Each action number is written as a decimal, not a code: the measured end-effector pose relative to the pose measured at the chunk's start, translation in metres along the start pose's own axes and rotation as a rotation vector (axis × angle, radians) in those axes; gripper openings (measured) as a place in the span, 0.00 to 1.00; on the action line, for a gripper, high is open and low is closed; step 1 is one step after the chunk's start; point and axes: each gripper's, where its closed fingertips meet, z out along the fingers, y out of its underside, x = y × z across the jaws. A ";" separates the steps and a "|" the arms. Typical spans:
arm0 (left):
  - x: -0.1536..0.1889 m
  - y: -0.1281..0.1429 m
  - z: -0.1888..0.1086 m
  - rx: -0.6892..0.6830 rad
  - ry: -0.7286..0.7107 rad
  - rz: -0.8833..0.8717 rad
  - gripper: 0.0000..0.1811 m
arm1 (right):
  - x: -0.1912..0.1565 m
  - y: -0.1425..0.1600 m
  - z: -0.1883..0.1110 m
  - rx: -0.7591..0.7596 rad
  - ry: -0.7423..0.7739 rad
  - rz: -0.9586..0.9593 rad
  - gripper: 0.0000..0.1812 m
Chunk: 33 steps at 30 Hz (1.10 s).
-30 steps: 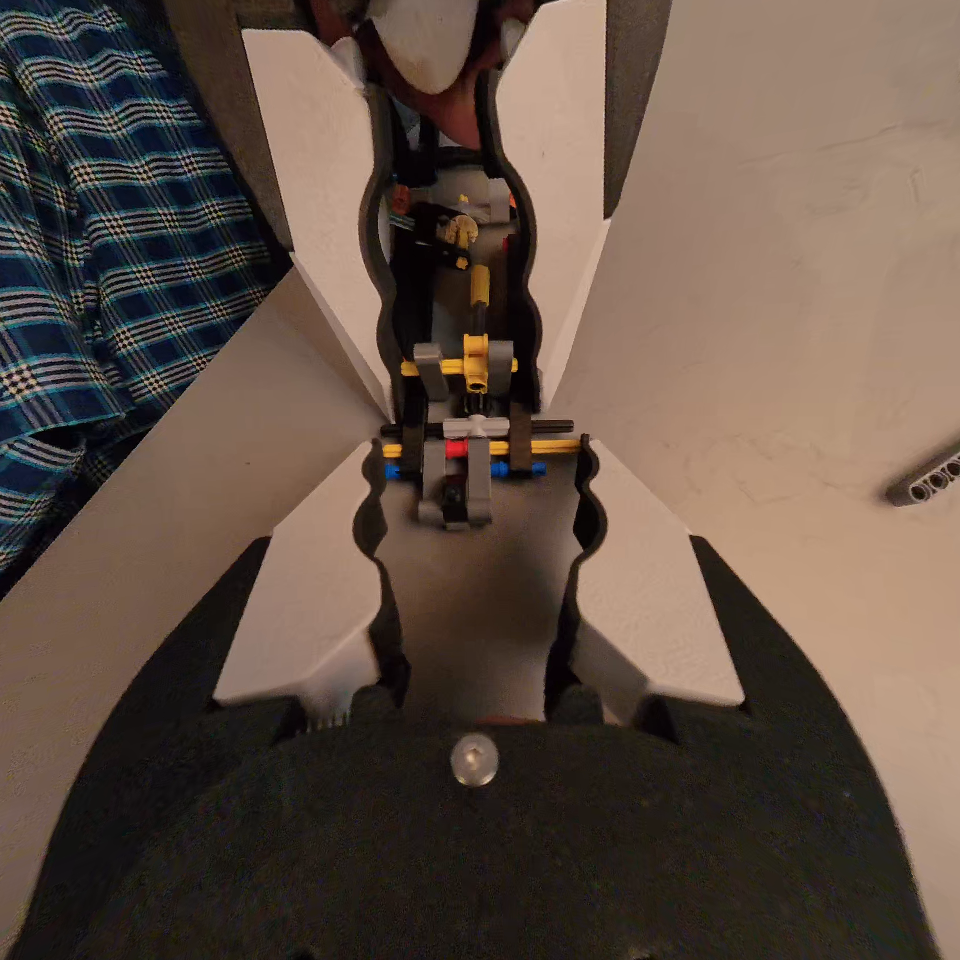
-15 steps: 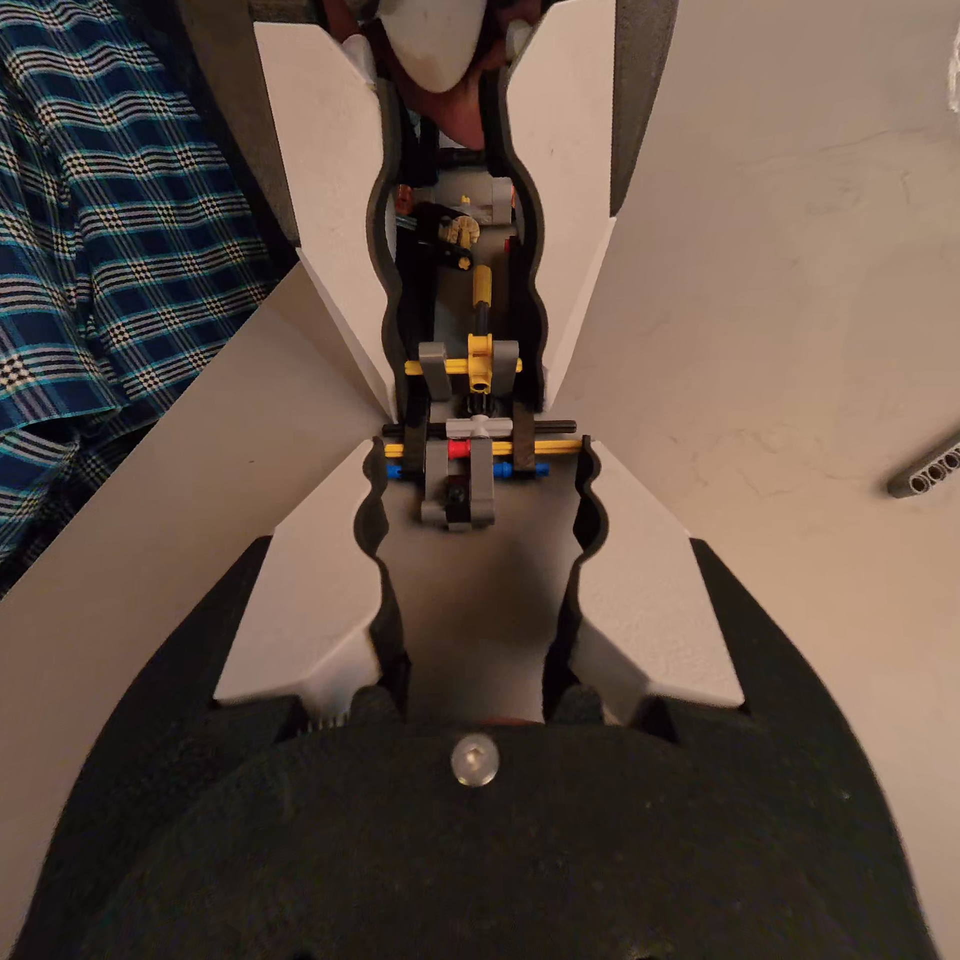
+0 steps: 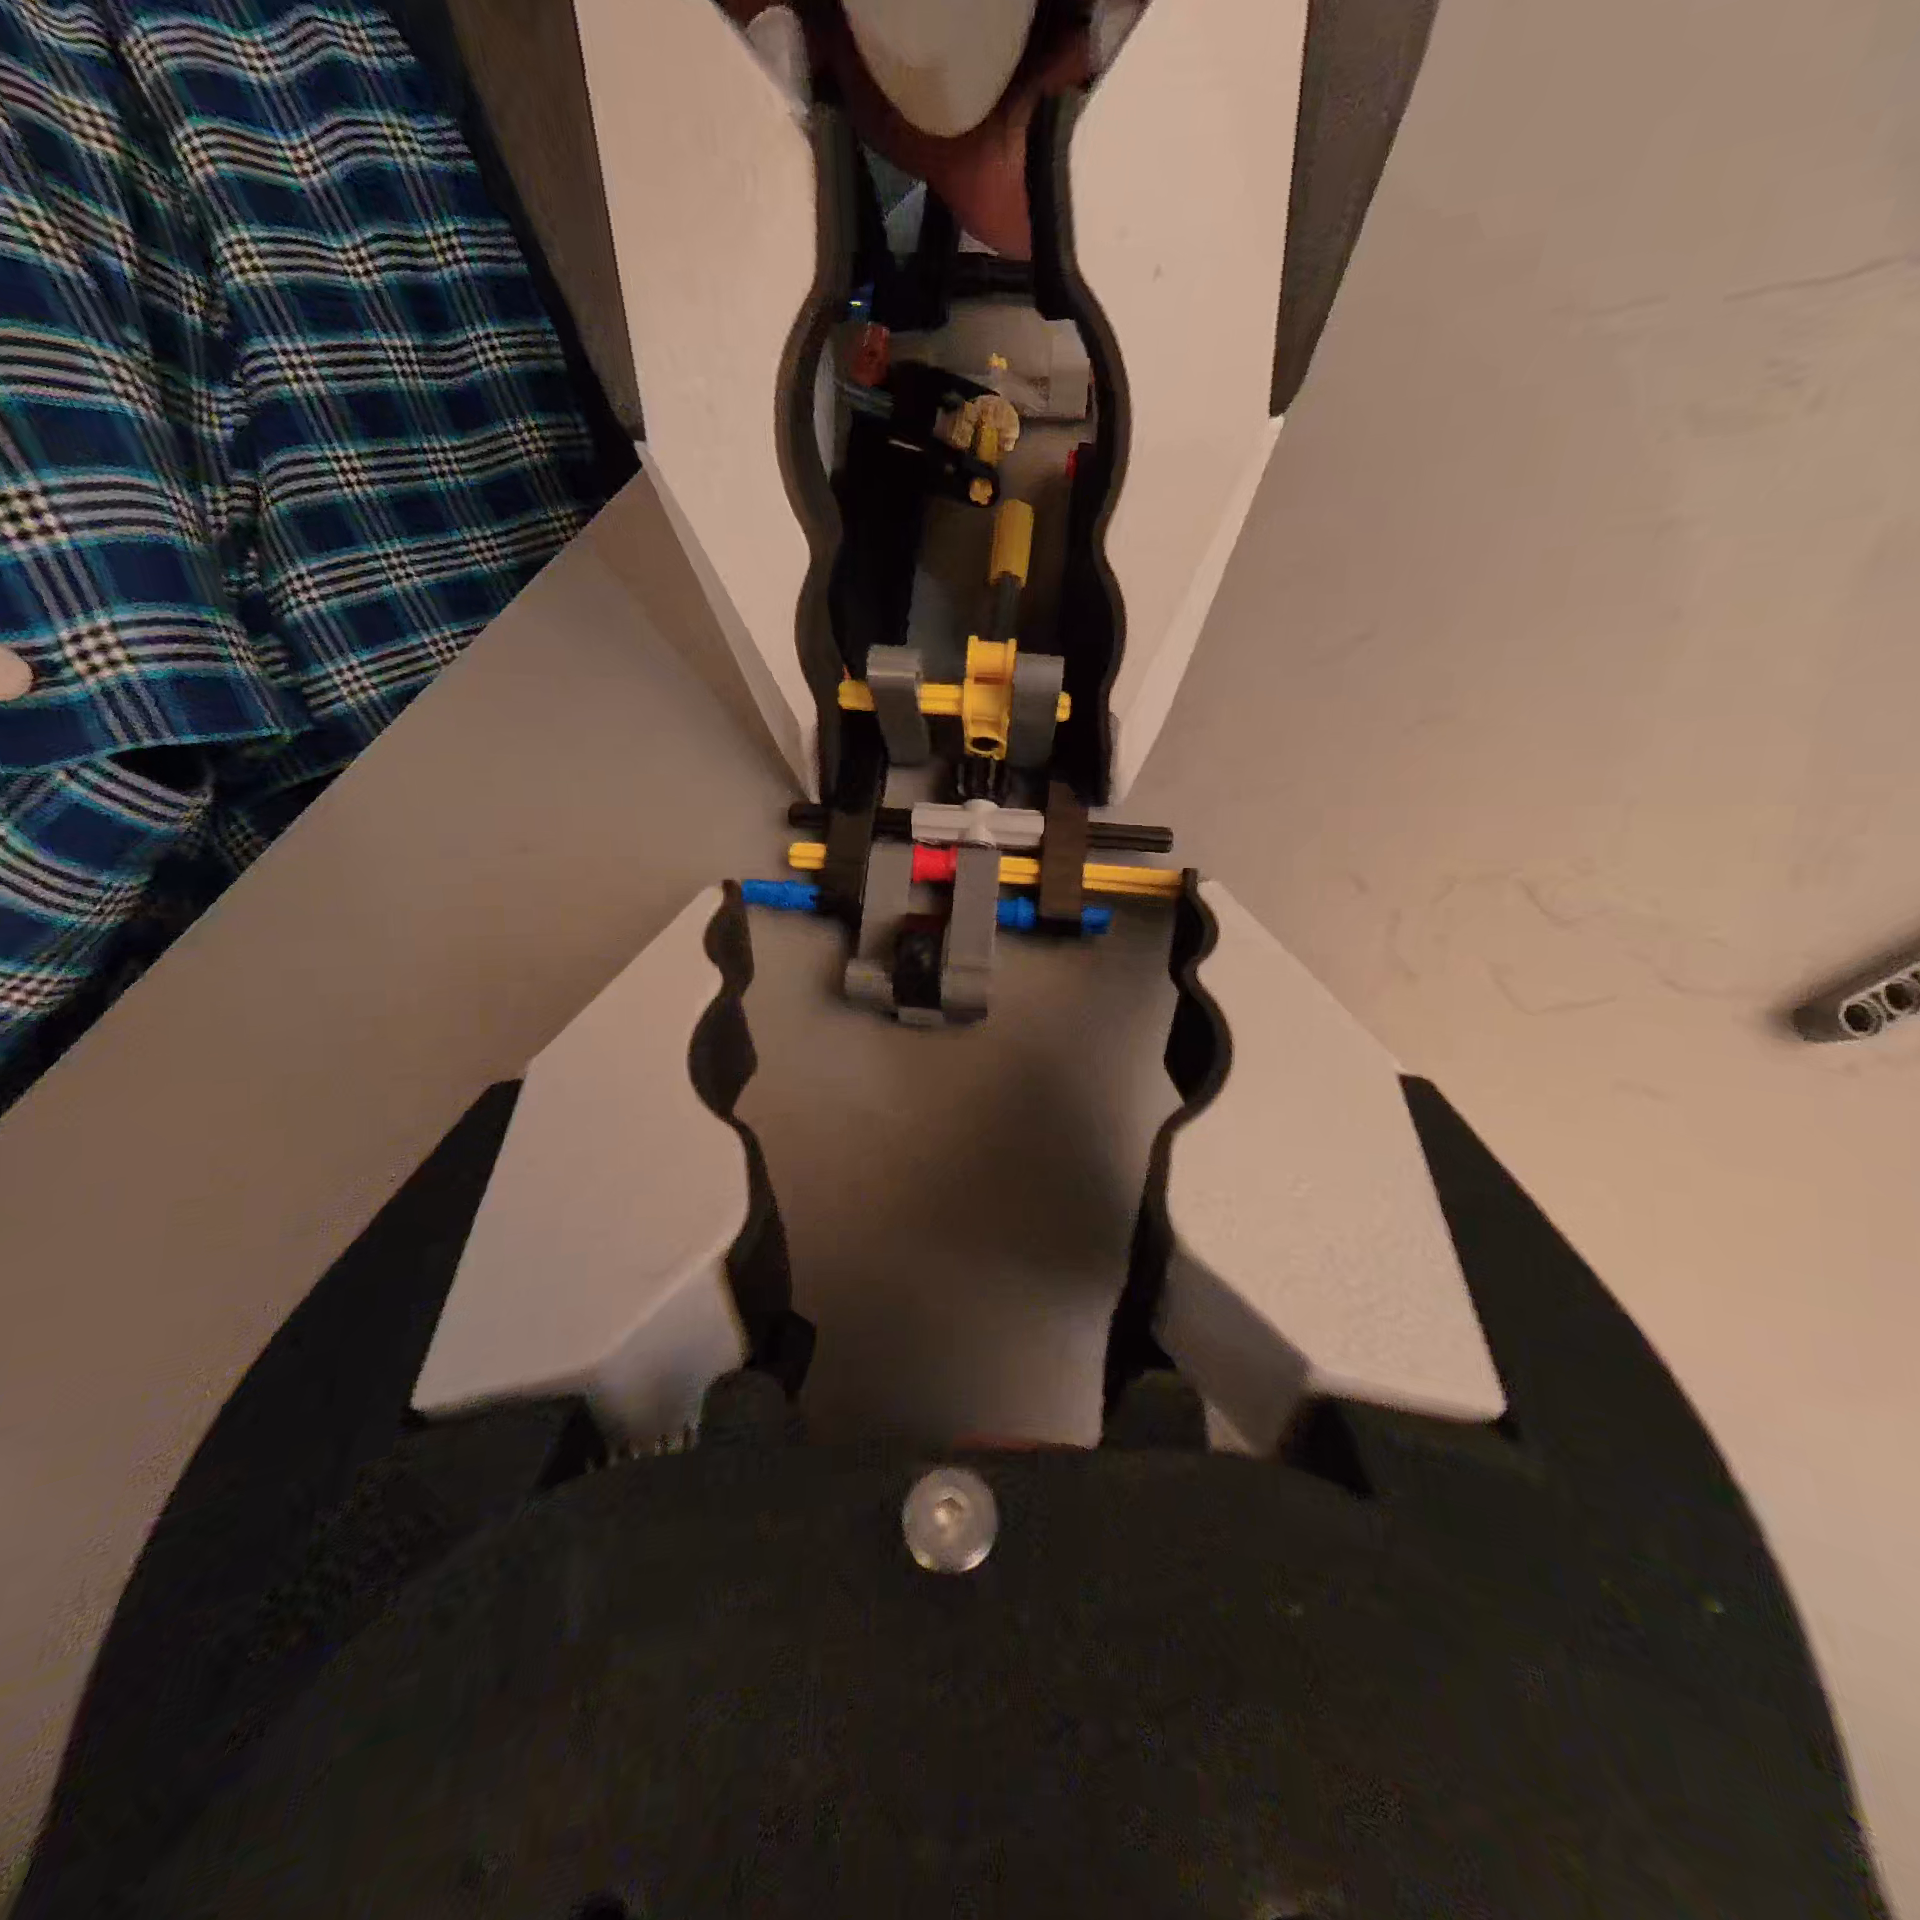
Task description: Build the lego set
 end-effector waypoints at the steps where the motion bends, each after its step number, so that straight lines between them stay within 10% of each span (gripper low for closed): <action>1: 0.000 0.000 0.000 0.002 0.000 -0.001 0.27 | 0.000 0.000 0.000 -0.007 0.005 -0.009 0.44; 33: 0.002 -0.001 0.000 0.006 0.004 0.012 0.27 | 0.001 -0.001 -0.001 0.015 0.018 0.010 0.42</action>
